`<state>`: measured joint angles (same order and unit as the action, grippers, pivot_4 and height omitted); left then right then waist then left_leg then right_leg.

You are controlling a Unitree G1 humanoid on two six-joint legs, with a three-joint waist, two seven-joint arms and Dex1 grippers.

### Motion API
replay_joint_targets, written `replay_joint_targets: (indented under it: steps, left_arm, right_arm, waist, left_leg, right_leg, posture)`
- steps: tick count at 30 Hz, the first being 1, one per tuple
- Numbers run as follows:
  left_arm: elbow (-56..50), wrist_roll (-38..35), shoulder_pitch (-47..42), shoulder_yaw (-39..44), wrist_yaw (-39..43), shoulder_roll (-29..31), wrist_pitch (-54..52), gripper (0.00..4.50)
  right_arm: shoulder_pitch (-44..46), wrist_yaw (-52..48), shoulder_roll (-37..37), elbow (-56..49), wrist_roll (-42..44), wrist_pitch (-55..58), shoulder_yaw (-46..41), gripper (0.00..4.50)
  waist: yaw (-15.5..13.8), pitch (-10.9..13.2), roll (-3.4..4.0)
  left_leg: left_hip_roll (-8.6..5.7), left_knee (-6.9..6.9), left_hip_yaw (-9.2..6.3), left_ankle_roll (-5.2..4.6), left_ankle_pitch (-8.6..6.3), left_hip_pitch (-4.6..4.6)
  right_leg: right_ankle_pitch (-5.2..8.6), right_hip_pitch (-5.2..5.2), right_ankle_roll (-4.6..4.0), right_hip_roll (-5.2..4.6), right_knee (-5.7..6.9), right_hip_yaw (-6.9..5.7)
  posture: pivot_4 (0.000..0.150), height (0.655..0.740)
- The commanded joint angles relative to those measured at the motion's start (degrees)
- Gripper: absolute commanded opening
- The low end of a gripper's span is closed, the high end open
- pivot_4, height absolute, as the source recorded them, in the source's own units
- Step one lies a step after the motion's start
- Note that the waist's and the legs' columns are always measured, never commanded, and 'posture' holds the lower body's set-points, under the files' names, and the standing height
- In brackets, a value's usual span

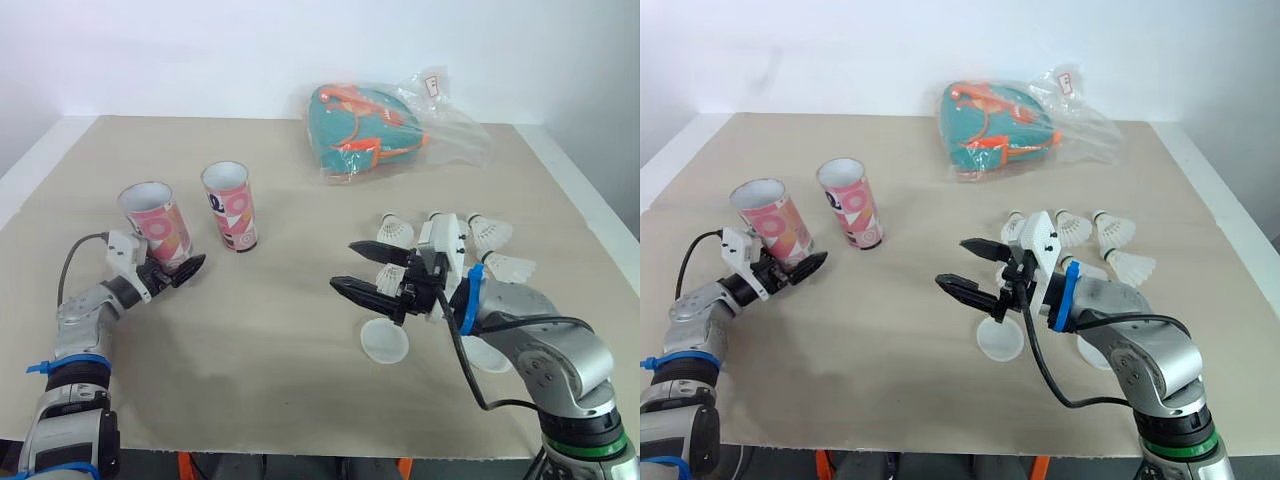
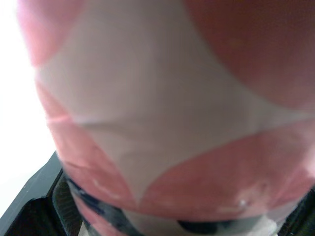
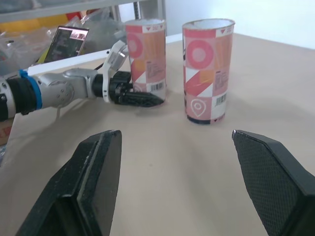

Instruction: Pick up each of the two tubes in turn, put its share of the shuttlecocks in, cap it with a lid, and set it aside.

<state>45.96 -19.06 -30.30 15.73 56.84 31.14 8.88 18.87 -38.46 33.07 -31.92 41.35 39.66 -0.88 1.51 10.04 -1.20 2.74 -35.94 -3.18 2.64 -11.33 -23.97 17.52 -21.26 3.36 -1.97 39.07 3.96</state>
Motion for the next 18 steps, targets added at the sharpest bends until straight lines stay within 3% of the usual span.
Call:
replay_joint_targets:
  steps: [1, 8, 17, 18]
  left_arm:
    - [-0.49, 0.04, -0.76, -0.48, 0.79, -0.06, -0.09, 4.50]
    - [-0.50, -0.07, -0.78, -0.56, 1.01, -0.46, -0.06, 4.50]
    - [-0.29, -0.04, -1.16, -0.47, 0.83, -0.97, -0.05, 4.50]
    - [-0.22, -0.02, -1.16, -0.32, 0.40, -1.03, 0.09, 4.24]
  right_arm:
    - [1.61, 0.56, -0.66, -1.05, 0.47, -1.04, -0.94, 3.85]
    - [3.69, 2.95, -5.06, -0.66, 4.96, -1.10, -3.63, 3.85]
    - [3.91, 3.71, -4.60, -0.60, 4.78, -0.99, -3.09, 3.85]
    - [3.95, 3.80, -4.56, -0.55, 4.73, -0.98, -3.07, 3.88]
  waist:
    - [0.00, 0.00, 0.00]
    - [-0.01, 0.00, 0.00]
    - [-0.02, 0.00, 0.00]
    - [-0.02, 0.00, 0.00]
  left_leg:
    - [0.00, 0.00, 0.00, 0.00, 0.00, -0.01]
    - [0.01, 0.01, -0.03, 0.00, 0.01, -0.03]
    - [0.00, 0.01, -0.05, -0.02, 0.02, -0.04]
    - [0.00, 0.01, -0.05, -0.02, 0.02, -0.05]
  right_leg:
    - [0.00, 0.00, 0.00, 0.00, 0.00, 0.00]
    - [0.00, -0.01, -0.01, 0.01, 0.00, -0.03]
    - [-0.01, -0.02, -0.01, 0.01, 0.00, -0.05]
    - [-0.01, -0.02, -0.01, 0.01, 0.00, -0.05]
  posture:
    - [0.150, 0.7400]
    - [0.150, 0.7400]
    - [0.150, 0.7400]
    - [0.150, 0.7400]
